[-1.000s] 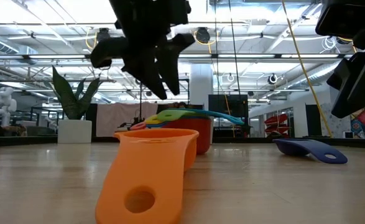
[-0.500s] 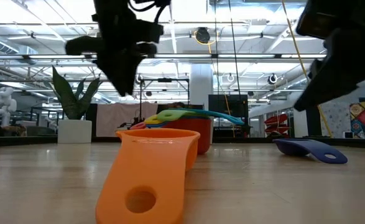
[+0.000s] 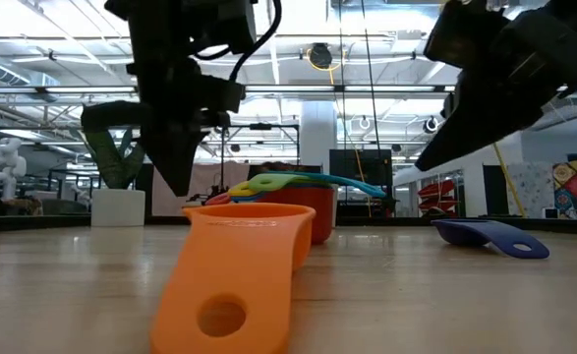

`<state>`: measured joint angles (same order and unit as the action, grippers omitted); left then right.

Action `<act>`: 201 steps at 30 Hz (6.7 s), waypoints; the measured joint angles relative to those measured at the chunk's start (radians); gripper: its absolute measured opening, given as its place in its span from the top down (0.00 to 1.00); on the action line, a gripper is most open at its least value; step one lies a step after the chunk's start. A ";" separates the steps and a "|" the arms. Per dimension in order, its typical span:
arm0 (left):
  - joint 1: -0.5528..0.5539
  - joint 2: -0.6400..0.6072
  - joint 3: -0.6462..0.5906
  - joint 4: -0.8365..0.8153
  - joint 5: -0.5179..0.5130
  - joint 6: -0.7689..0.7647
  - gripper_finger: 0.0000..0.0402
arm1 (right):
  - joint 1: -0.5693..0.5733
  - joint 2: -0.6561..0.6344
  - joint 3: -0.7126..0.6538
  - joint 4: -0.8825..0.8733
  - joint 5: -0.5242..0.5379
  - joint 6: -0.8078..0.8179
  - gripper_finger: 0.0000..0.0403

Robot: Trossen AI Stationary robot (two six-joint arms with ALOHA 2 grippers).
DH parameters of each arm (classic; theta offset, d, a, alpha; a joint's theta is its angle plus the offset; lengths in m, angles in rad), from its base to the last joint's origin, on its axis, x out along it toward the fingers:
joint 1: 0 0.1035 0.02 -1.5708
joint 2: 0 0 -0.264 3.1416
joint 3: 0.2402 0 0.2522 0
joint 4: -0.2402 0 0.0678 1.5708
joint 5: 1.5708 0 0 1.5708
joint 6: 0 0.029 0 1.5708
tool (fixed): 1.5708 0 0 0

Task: Nest measuring cups in basket
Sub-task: Stack the light blue measuring cup on top of the green measuring cup, then stack the orange measuring cup on top of the light blue measuring cup

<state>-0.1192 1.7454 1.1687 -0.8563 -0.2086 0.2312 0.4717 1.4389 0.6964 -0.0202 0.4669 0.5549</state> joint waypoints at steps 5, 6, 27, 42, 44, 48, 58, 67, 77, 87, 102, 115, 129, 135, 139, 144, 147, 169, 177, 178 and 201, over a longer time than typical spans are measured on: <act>-0.015 0.000 -0.008 0.055 0.005 -0.040 0.99 | -0.045 0.031 0.000 0.008 -0.029 -0.047 1.00; -0.021 0.000 -0.008 0.069 0.012 -0.050 0.99 | -0.056 0.043 0.000 0.018 -0.041 -0.053 1.00; -0.132 0.000 -0.008 0.239 0.028 -0.272 1.00 | -0.139 0.115 0.000 0.163 -0.131 -0.182 1.00; -0.130 0.000 -0.008 0.313 0.015 -0.295 1.00 | -0.136 0.287 0.087 0.244 -0.184 -0.208 1.00; -0.131 0.000 -0.008 0.311 0.016 -0.296 1.00 | -0.136 0.303 0.118 0.246 -0.186 -0.229 1.00; -0.133 0.001 -0.008 0.312 0.015 -0.297 1.00 | -0.136 0.314 0.183 0.238 -0.186 -0.272 1.00; -0.133 0.001 -0.008 0.287 -0.002 -0.293 1.00 | -0.114 0.286 0.262 0.123 -0.205 -0.328 1.00; -0.127 0.001 -0.008 0.144 -0.066 -0.313 0.99 | -0.077 0.211 0.261 -0.111 -0.126 -0.250 1.00; -0.126 0.001 -0.008 0.214 0.072 -0.356 0.90 | -0.077 0.213 0.260 -0.104 -0.117 -0.204 1.00; -0.126 0.001 -0.008 0.217 0.042 -0.360 0.87 | -0.077 0.279 0.261 0.070 -0.130 -0.230 1.00; -0.199 -0.130 -0.005 0.155 0.015 -0.652 0.87 | -0.069 0.276 0.260 -0.187 -0.101 -0.157 1.00; -0.398 -0.129 0.051 0.249 -0.034 -0.674 0.87 | -0.008 0.098 0.260 -0.356 0.031 -0.098 1.00; -0.435 0.023 0.051 0.356 -0.060 -0.819 0.87 | 0.002 -0.145 0.260 -0.666 0.108 0.016 1.00; -0.413 0.021 0.051 0.362 -0.062 -0.902 0.87 | 0.000 -0.250 0.260 -0.692 0.116 0.005 1.00; -0.403 0.021 0.051 0.365 -0.039 -0.971 0.87 | -0.012 -0.289 0.260 -0.694 0.163 0.004 1.00; -0.395 0.021 0.051 0.474 0.013 -0.932 0.87 | -0.039 -0.316 0.260 -0.677 0.187 -0.020 1.00; -0.396 0.021 0.051 0.600 0.023 -0.889 0.87 | -0.054 -0.318 0.260 -0.626 0.188 -0.085 1.00; -0.378 0.028 0.052 0.576 -0.032 -1.171 0.98 | -0.066 -0.319 0.260 -0.581 0.104 -0.202 1.00; -0.402 0.052 0.052 0.529 -0.074 -1.281 0.99 | -0.066 -0.319 0.260 -0.677 0.054 -0.198 1.00; -0.407 0.059 0.052 0.535 -0.073 -1.280 0.99 | -0.066 -0.319 0.260 -0.678 0.054 -0.189 1.00; -0.410 0.183 0.052 0.588 -0.019 -1.260 0.99 | 0.028 -0.322 0.096 -0.485 -0.158 -0.043 1.00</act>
<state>-0.5292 1.9288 1.2205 -0.2680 -0.2279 -1.0291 0.4998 1.1174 0.7925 -0.5048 0.3092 0.5117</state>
